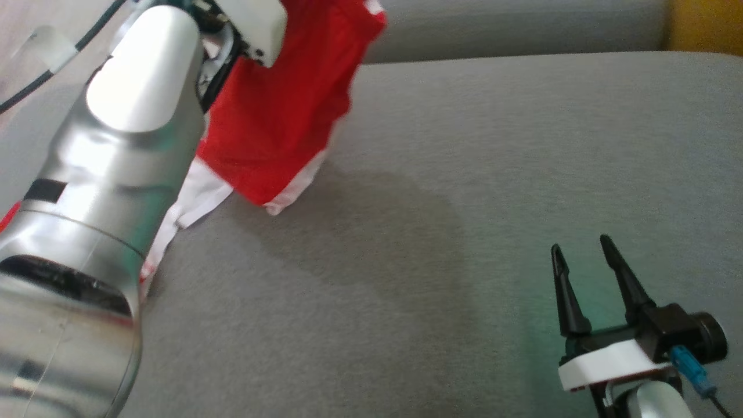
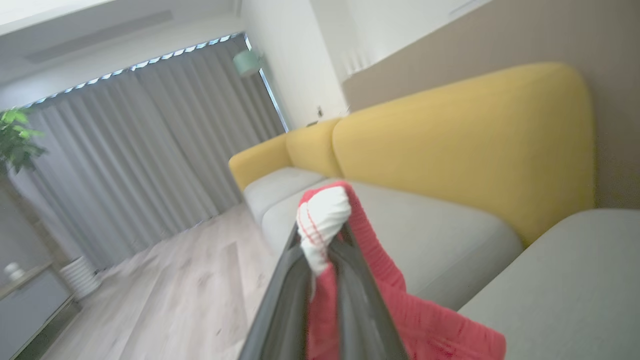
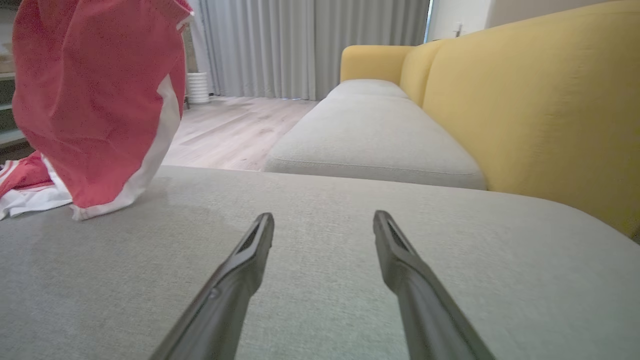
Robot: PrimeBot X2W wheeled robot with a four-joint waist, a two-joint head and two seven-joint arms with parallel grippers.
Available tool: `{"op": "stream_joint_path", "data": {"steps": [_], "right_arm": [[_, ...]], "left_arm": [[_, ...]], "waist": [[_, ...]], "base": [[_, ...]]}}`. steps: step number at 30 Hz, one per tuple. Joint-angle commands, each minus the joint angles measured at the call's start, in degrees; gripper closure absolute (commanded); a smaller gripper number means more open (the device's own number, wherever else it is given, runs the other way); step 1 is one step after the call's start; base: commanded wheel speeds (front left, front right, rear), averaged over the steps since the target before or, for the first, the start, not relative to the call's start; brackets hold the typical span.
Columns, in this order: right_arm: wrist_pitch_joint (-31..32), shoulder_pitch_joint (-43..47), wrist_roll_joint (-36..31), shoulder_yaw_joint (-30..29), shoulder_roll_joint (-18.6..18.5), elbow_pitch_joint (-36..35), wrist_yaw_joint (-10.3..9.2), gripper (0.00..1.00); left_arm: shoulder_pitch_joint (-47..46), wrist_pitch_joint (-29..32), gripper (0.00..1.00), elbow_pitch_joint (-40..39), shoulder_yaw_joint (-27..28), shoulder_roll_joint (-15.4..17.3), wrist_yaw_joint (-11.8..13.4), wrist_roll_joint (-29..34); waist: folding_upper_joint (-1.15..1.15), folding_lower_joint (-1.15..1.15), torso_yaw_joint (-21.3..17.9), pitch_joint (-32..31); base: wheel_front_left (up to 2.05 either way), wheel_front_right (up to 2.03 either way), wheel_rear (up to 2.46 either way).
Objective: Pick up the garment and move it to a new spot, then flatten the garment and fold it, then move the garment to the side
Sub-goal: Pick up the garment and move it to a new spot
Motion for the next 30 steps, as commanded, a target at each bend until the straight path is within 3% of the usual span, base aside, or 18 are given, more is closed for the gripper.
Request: {"op": "stream_joint_path", "data": {"steps": [1,6,12,20,24,26,27,28,29,30], "right_arm": [[-0.6,-0.4,0.7,1.7,-0.2,-1.8,0.25,0.0],[-0.6,0.0,2.0,1.7,-0.2,-2.7,0.25,0.0],[-0.6,-0.4,2.9,1.2,-0.2,-3.1,0.25,0.0],[-0.6,0.3,4.0,0.1,-0.2,-2.8,0.25,0.0],[-0.6,1.0,3.6,-0.9,-0.2,-2.5,0.25,0.0],[-0.6,1.3,3.2,-1.0,-0.2,-2.2,0.25,0.0],[-0.6,1.5,2.9,-1.1,-0.2,-2.0,0.25,0.0],[-0.6,1.7,2.7,-1.3,-0.2,-1.9,0.25,0.0],[-0.6,1.9,2.6,-1.6,-0.2,-1.6,0.25,0.0],[-0.6,2.2,2.5,-1.8,-0.2,-1.5,0.25,0.0]], "left_arm": [[-4.6,0.1,1.0,-3.0,1.0,1.9,0.1,-1.8],[-4.7,0.3,1.0,-6.0,0.8,0.5,0.1,-7.7],[-1.3,-1.9,1.0,-7.2,0.6,-1.6,0.1,-11.8],[21.5,-8.1,1.0,-6.5,-4.1,0.0,0.6,-14.9],[33.0,-10.2,1.0,-5.4,-3.5,0.8,2.7,-15.1],[37.7,-10.4,1.0,-6.5,-0.3,0.1,3.7,-16.6],[39.5,-10.4,0.89,-8.0,1.1,0.0,4.0,-16.2],[41.4,-10.4,0.26,-9.7,2.6,-0.2,4.4,-15.6],[43.3,-10.4,0.0,-11.3,4.2,-0.4,5.1,-14.8],[45.0,-10.5,0.0,-13.2,5.7,-0.6,6.0,-13.6]], "waist": [[0.0,0.01,-5.6,-4.2],[0.0,0.01,-10.4,-4.7],[0.0,0.01,-12.6,-3.5],[0.0,0.01,-11.4,-2.6],[0.0,0.01,-9.5,-3.0],[0.0,0.01,-8.3,-3.3],[0.0,0.01,-7.6,-3.6],[0.0,0.01,-7.0,-3.9],[0.0,0.01,-6.4,-4.3],[0.0,0.01,-5.7,-4.7]], "base": [[0.0,0.0,0.0],[0.0,0.0,0.0],[0.0,0.0,0.0],[0.0,0.0,0.0],[0.0,0.0,0.0],[0.0,0.0,0.0],[0.0,0.0,0.0],[0.0,0.0,0.0],[0.0,0.0,0.0],[0.0,0.0,0.0]]}}
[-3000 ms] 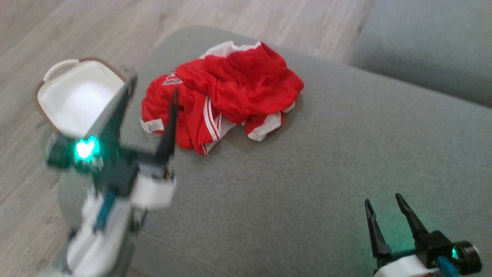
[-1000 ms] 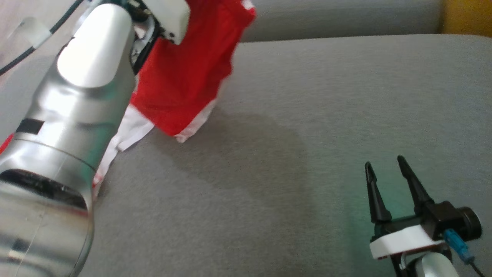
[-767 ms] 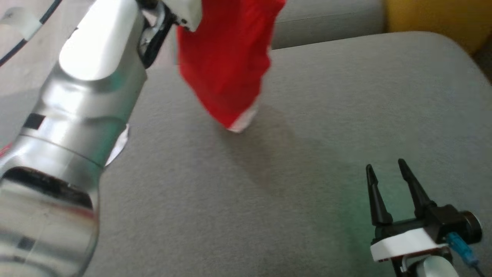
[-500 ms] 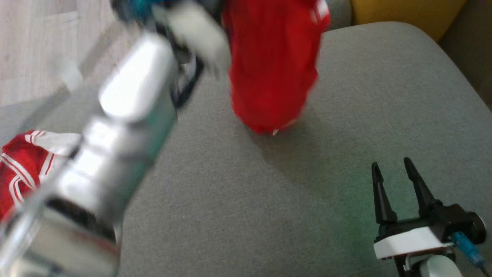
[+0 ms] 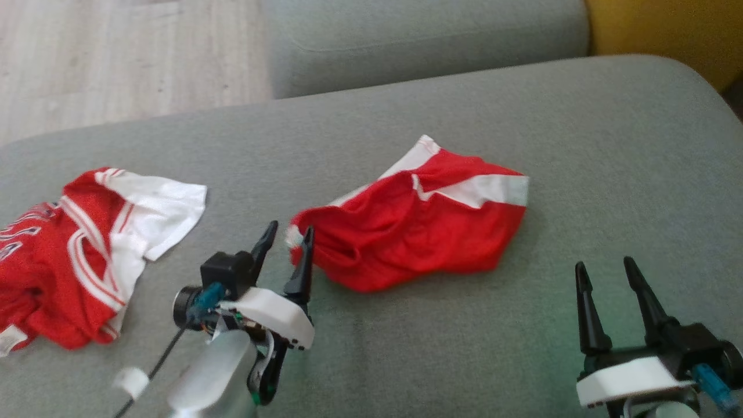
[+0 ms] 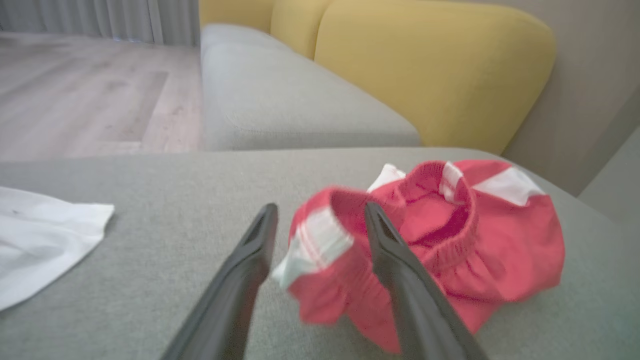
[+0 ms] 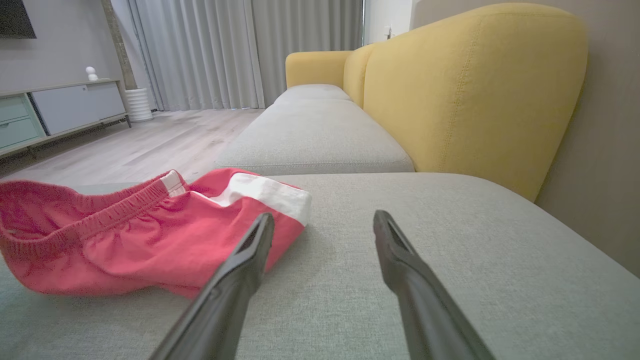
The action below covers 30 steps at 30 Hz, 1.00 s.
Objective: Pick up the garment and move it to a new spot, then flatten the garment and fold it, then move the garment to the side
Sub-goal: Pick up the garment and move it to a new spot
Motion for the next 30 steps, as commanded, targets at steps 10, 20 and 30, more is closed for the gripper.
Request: {"op": "stream_joint_path", "data": {"steps": [10,20,30], "right_arm": [[-0.6,1.8,0.2,0.0,-0.3,-1.0,0.25,0.0],[-0.6,5.3,2.3,1.1,-0.3,-1.9,0.25,0.0],[-0.6,6.8,2.0,2.4,-0.3,-1.9,0.25,0.0]], "left_arm": [[16.5,-0.7,0.0,-24.1,17.3,-0.9,9.6,17.9],[33.3,-0.7,0.0,-39.0,25.2,-3.5,11.7,26.2],[38.9,-0.7,0.0,-42.3,27.2,-4.3,11.1,28.3]], "waist": [[0.0,0.0,5.3,-5.1],[0.0,0.0,6.3,-8.6],[0.0,0.0,7.2,-10.1]], "base": [[0.0,0.0,0.0],[0.0,0.0,0.0],[0.0,0.0,0.0]]}}
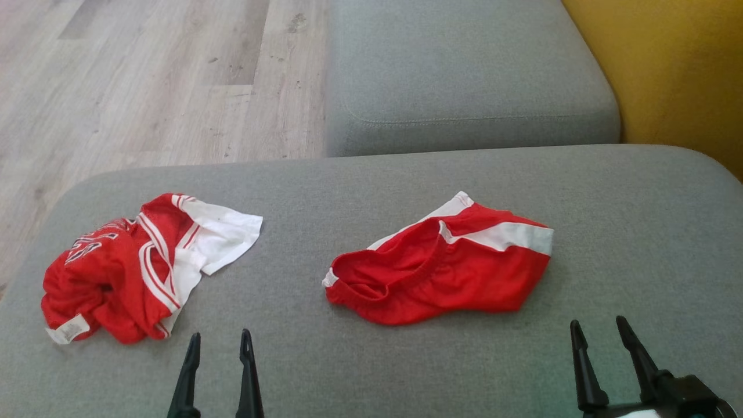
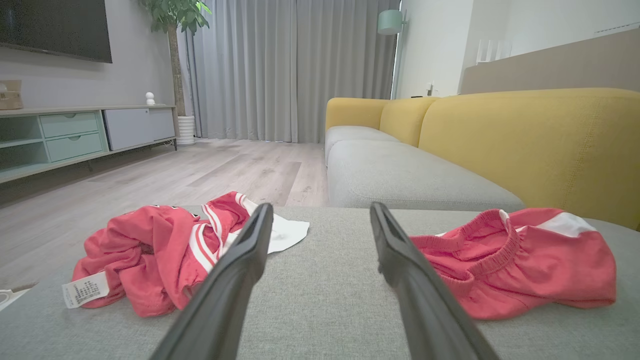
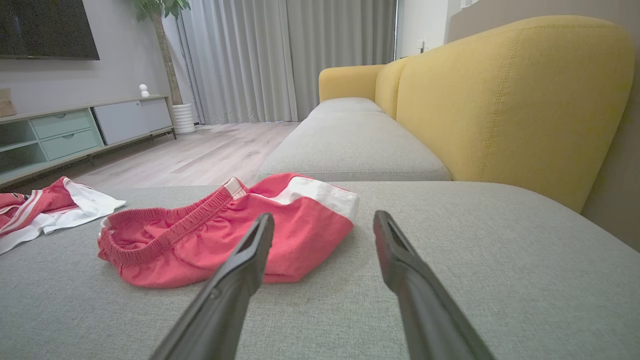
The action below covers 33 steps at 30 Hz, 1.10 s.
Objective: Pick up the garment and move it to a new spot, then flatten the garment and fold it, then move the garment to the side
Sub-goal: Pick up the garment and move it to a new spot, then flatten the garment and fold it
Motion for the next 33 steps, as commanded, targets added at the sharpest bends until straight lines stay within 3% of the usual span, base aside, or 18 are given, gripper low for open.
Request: {"op": "stream_joint_path", "data": {"steps": [1,22,33], "right_arm": [[-0.6,-1.9,-0.3,1.5,-0.4,-2.0,0.25,0.0],[-0.6,-1.9,-0.7,1.5,-0.4,-1.6,0.25,0.0],[-0.6,-2.1,-0.2,1.6,-0.4,-1.8,0.25,0.0]], "left_arm": [[-2.0,-0.6,0.0,-2.1,2.0,-0.7,-0.2,0.4],[-1.8,-0.6,0.0,-1.9,1.1,-0.8,1.0,-0.2],[-3.0,-0.6,0.0,-0.7,0.3,-0.8,0.2,0.2]], "waist": [[0.0,0.01,0.2,0.0],[0.0,0.01,1.1,-0.5],[0.0,0.01,1.0,0.5]], "base": [[0.0,0.0,0.0],[0.0,0.0,0.0],[0.0,0.0,0.0]]}}
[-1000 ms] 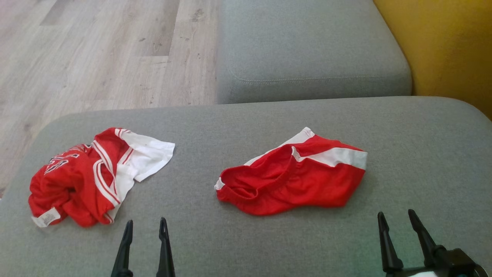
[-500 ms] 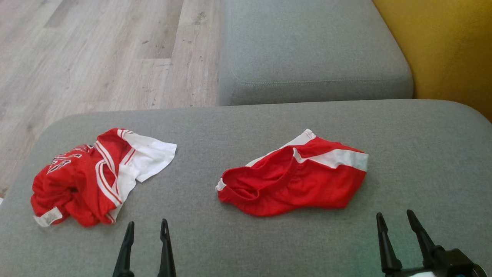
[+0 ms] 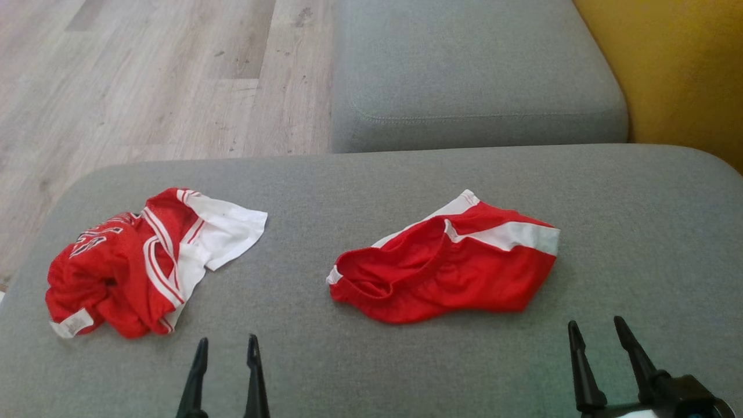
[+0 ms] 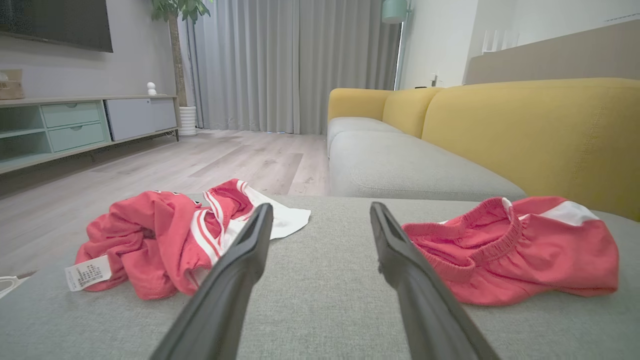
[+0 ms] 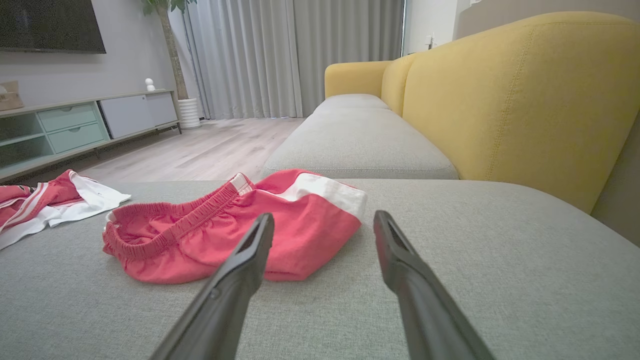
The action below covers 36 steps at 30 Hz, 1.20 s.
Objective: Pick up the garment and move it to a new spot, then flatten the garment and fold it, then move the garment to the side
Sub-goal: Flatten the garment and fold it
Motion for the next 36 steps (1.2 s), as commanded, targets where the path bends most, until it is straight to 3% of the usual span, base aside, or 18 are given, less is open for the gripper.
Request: {"op": "stream_joint_path", "data": {"steps": [1,5,8,12,17,25,30,36], "right_arm": [[-0.6,-2.2,0.2,1.4,-0.4,-1.9,0.25,0.0],[-0.6,-2.5,0.2,1.6,-0.4,-1.8,0.25,0.0],[-0.6,-2.9,0.0,1.5,-0.4,-1.9,0.25,0.0],[-0.6,-3.6,-0.8,2.1,-0.4,-2.0,0.25,0.0],[-0.6,-4.8,-1.6,2.6,-0.4,-2.1,0.25,0.0],[-0.6,-6.5,-3.3,3.6,-0.4,-2.2,0.25,0.0],[-0.6,-7.6,-3.7,3.4,-0.4,-2.4,0.25,0.0],[-0.6,-8.6,-3.3,4.5,-0.4,-2.3,0.25,0.0]], "left_arm": [[-3.4,-0.6,0.0,-1.4,1.0,-0.6,-0.6,0.6],[-4.5,-0.6,0.0,-0.8,0.4,-0.6,-1.8,1.1],[-7.2,-0.6,0.0,1.3,-1.6,-0.6,-4.2,0.5],[-13.8,0.0,0.0,9.4,-6.8,-0.6,-7.4,-7.3],[-25.8,7.1,0.0,15.7,-16.0,-0.6,-9.6,-18.7],[-40.6,21.0,0.0,21.2,-27.3,-0.6,-9.1,-39.7],[-48.2,22.9,0.0,25.8,-31.6,-0.6,-7.8,-48.2],[-55.2,20.5,0.0,32.0,-36.1,-0.6,-6.7,-53.9]], "waist": [[0.0,0.0,-0.2,0.2],[0.0,0.0,-0.7,0.9],[0.0,0.0,-1.2,1.9],[0.0,0.0,-2.5,3.9],[0.0,0.0,-4.7,6.2],[0.0,0.0,-8.9,9.8],[0.0,0.0,-10.7,12.8],[0.0,0.0,-12.3,15.8]], "base": [[0.0,0.0,0.0],[0.0,0.0,0.0],[0.0,0.0,0.0],[0.0,0.0,0.0],[0.0,0.0,0.0],[0.0,0.0,0.0],[0.0,0.0,0.0],[0.0,0.0,0.0]]}}
